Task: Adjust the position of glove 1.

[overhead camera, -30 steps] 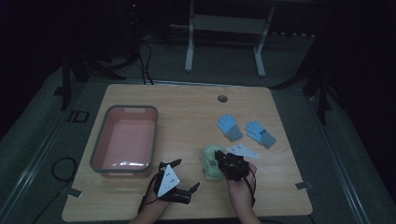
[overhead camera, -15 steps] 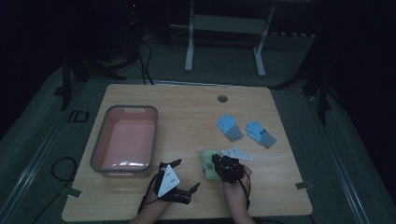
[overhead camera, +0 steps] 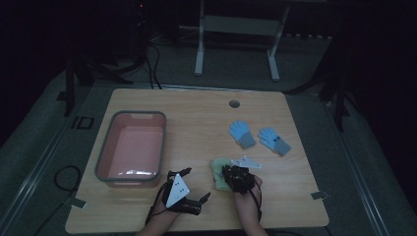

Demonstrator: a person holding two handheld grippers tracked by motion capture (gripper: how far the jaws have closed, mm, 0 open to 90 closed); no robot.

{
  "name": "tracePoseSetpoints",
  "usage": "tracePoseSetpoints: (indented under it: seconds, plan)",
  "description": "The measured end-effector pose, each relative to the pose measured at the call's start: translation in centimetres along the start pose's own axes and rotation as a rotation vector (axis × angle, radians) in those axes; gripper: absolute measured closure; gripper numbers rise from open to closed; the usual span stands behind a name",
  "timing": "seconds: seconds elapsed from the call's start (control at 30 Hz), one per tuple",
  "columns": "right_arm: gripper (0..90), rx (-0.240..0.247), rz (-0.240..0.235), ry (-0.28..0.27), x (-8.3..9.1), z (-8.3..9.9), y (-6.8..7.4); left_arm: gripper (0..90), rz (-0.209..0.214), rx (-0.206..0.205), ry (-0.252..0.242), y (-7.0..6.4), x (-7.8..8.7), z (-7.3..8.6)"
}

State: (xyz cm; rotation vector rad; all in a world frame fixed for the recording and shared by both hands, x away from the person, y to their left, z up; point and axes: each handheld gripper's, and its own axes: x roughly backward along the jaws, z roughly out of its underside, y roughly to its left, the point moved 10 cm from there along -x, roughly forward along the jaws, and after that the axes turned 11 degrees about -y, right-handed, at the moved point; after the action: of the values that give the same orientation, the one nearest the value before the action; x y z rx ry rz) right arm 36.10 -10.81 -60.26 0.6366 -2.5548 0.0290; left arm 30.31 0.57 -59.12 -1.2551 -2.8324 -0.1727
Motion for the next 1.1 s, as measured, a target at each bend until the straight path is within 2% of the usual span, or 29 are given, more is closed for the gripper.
tracePoseSetpoints:
  seconds: [0.1,0.2,0.27,0.4,0.57,0.6,0.67,0.83,0.97,1.0,1.1]
  plan:
    - [80.7,-0.001,-0.012,0.002,-0.1,-0.1,0.0,0.3,0.0,-0.001,0.0,0.0,0.0,0.0]
    - [75.3,0.004,-0.024,0.002,-0.2,0.0,0.2,0.3,-0.001,-0.002,0.001,0.0,0.0,0.0]
    - [69.9,-0.005,-0.039,-0.007,0.0,-0.2,0.3,0.3,-0.002,-0.003,0.001,0.0,0.0,0.0]
    - [61.6,0.008,-0.05,-0.017,0.5,-1.0,0.2,0.3,-0.003,-0.004,0.002,0.0,0.0,0.0]
    - [47.7,0.029,-0.084,-0.066,1.2,-2.4,-0.3,0.3,-0.009,-0.016,0.005,-0.1,0.0,0.0]
    - [45.8,0.044,-0.076,-0.076,1.3,-2.8,-0.5,0.3,-0.012,-0.016,0.006,-0.1,0.0,0.0]
    - [38.4,0.05,-0.094,-0.081,1.3,-3.2,-0.7,0.3,-0.02,-0.013,0.011,0.0,-0.1,0.1]
    - [32.3,0.041,-0.134,-0.072,1.1,-3.8,-1.4,0.3,-0.022,0.005,0.017,0.2,-0.1,0.1]
    - [20.5,0.031,-0.203,-0.047,0.9,-3.6,-1.2,0.3,-0.024,0.011,0.008,0.3,-0.1,0.1]
    - [20.3,0.032,-0.221,-0.032,0.8,-3.4,-1.1,0.3,-0.024,0.022,-0.002,0.3,0.0,0.0]
    - [15.5,0.063,-0.251,-0.002,0.8,-2.9,-1.2,0.3,-0.02,0.04,-0.011,0.4,0.0,-0.1]
